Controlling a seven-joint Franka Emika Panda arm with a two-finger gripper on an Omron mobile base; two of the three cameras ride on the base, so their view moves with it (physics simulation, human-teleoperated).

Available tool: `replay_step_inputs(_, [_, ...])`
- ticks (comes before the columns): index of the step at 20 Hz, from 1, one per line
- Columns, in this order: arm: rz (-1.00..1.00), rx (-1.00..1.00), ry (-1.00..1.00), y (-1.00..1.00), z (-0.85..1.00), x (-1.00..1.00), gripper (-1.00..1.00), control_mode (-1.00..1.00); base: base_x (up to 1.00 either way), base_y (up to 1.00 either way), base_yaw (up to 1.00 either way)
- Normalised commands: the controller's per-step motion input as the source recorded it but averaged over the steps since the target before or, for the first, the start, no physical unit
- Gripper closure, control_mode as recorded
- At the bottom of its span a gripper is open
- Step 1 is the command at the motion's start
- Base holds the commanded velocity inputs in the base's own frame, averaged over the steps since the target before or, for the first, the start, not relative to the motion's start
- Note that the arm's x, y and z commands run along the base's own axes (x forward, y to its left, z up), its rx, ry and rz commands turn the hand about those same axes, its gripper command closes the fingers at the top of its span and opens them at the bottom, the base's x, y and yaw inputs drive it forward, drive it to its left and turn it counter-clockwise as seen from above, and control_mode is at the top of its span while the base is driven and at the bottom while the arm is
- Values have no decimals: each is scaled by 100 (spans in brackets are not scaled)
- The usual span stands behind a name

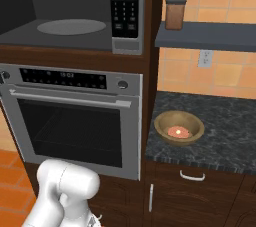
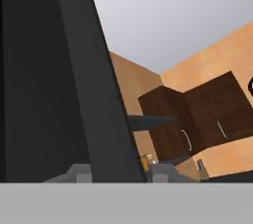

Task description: Open the microwave, place the bowl with waffle inside the microwave, then close the microwave door and turn it on.

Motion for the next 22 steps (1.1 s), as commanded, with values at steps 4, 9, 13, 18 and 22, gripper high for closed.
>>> replay_step_inputs(4, [-9,-20,12,51,-9,-37,-100,-100,0,0,0])
replay_step_inputs(9, [-3,-21,20,34,-8,-20,-100,-100,0,0,0])
replay_step_inputs(13, [-4,-11,14,39,-6,-29,-100,-100,0,0,0])
replay_step_inputs(18, [2,1,2,-19,0,-91,-100,-100,0,0,0])
replay_step_inputs(22, [25,48,9,-93,0,-9,-100,-100,0,0,0])
